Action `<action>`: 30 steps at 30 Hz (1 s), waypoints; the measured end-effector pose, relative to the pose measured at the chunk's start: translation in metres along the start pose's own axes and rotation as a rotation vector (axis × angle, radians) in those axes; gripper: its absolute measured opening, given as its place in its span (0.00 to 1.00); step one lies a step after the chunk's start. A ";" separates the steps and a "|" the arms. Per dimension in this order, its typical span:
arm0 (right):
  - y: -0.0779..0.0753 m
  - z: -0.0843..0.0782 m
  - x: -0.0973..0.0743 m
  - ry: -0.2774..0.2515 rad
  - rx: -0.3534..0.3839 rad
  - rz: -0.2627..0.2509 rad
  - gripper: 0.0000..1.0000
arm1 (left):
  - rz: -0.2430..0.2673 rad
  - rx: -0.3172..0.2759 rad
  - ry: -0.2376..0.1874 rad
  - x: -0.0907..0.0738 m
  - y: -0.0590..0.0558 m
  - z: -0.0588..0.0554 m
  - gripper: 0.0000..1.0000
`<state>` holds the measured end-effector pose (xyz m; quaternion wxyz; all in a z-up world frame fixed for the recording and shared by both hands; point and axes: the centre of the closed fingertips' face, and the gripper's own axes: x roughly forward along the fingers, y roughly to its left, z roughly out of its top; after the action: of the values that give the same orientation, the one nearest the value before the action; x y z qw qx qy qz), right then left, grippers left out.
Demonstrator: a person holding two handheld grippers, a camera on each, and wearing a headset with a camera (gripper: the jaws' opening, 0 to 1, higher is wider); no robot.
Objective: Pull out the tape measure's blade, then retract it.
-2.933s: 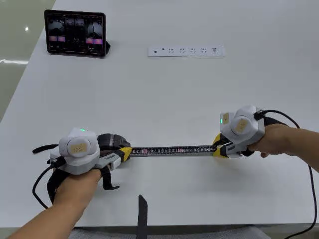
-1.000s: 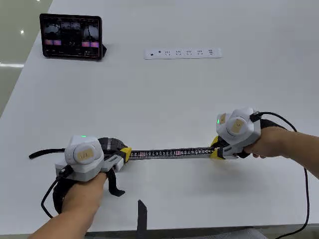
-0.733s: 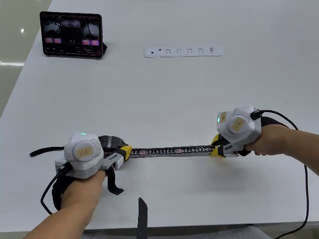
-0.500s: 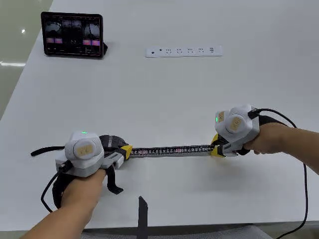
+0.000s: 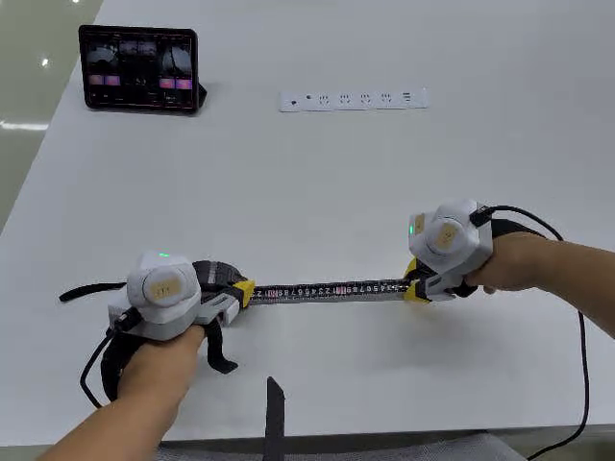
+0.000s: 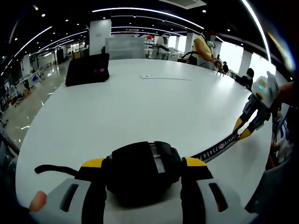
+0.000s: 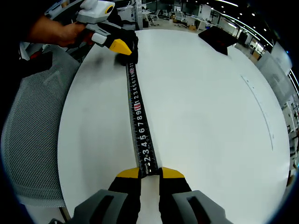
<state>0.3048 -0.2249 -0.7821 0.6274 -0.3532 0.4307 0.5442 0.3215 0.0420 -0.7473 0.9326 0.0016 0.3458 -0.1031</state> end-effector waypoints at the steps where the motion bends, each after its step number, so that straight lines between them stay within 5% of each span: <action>1: 0.000 0.000 0.000 0.002 0.002 -0.002 0.11 | -0.002 0.004 0.003 0.000 0.000 0.000 0.60; 6: 0.001 0.001 0.000 -0.002 0.017 -0.005 0.11 | -0.024 0.015 0.034 0.000 -0.001 -0.002 0.60; 30: 0.003 0.009 0.004 0.007 0.014 -0.011 0.11 | -0.037 0.013 0.026 -0.001 -0.002 -0.003 0.60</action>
<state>0.3031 -0.2145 -0.7827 0.6313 -0.3532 0.4347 0.5364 0.3187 0.0407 -0.7488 0.9260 0.0028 0.3571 -0.1226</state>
